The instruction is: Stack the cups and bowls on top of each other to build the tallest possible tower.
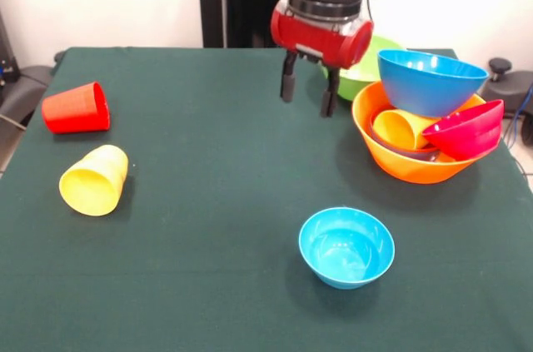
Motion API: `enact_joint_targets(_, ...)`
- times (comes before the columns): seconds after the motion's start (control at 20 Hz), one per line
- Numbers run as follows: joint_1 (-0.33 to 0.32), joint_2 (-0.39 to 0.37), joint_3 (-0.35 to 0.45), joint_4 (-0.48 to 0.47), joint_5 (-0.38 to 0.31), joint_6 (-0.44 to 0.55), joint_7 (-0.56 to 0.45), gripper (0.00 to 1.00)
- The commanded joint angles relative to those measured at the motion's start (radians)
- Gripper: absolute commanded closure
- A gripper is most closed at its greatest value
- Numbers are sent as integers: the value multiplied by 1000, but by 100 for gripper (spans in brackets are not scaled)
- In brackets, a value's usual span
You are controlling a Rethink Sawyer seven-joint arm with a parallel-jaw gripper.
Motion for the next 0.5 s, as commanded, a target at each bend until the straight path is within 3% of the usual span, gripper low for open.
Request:
enact_joint_targets(0.05,-22,100,110,-142,-82,105,-140,0)
enact_joint_targets(0.5,-20,162,110,-247,-96,145,-145,0)
